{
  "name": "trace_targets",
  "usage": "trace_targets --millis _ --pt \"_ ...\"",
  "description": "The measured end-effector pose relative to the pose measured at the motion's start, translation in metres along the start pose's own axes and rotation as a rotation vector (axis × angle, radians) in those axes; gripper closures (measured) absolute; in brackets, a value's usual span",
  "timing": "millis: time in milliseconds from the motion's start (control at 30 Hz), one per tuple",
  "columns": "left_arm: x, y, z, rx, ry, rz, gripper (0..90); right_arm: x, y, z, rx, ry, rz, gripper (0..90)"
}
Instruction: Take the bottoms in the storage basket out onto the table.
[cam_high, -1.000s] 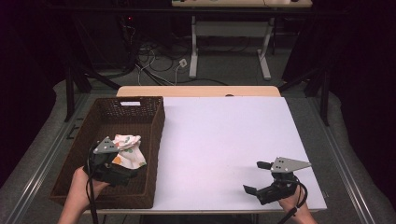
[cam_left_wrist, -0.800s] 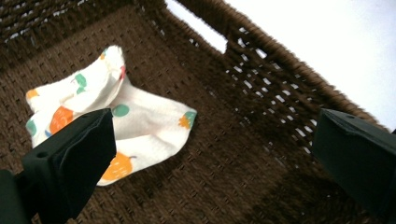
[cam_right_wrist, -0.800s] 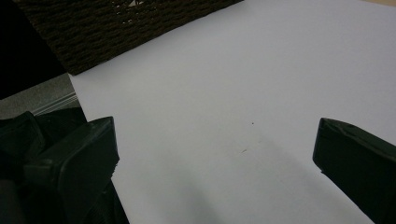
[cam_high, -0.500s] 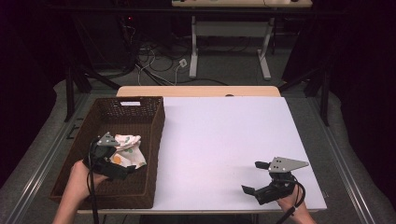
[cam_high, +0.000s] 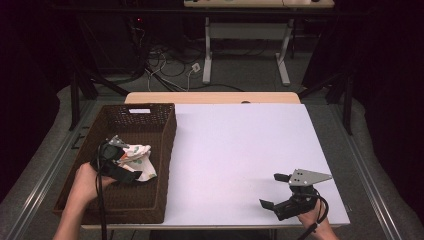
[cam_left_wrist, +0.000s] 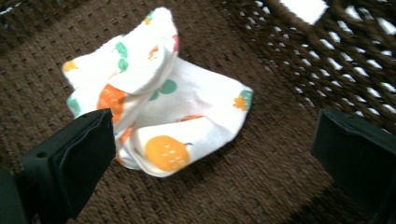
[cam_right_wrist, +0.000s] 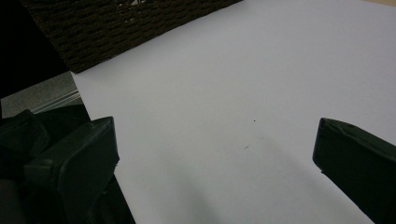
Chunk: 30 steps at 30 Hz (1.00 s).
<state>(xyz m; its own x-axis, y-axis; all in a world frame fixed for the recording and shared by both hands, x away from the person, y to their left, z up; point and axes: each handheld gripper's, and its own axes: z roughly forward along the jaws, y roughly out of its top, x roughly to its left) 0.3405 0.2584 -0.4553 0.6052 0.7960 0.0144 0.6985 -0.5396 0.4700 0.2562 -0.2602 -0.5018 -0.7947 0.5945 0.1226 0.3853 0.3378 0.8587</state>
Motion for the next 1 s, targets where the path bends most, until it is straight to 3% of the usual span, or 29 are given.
trace_targets --millis 267,567,833,1000 --pt "0.015 0.005 0.018 0.079 -0.003 -0.011 0.2 0.001 0.001 0.002 -0.003 0.002 -0.009 0.0" --pt "0.029 0.008 0.021 0.092 0.008 -0.039 0.2 0.000 0.000 0.000 0.001 0.000 0.012 0.0" --pt "0.036 0.015 0.031 0.128 0.033 -0.034 0.3 0.001 0.000 0.001 0.002 -0.002 0.009 0.0" --pt "0.042 0.017 0.039 0.147 0.027 -0.025 0.8 0.000 -0.001 0.001 -0.001 -0.003 0.012 0.0"
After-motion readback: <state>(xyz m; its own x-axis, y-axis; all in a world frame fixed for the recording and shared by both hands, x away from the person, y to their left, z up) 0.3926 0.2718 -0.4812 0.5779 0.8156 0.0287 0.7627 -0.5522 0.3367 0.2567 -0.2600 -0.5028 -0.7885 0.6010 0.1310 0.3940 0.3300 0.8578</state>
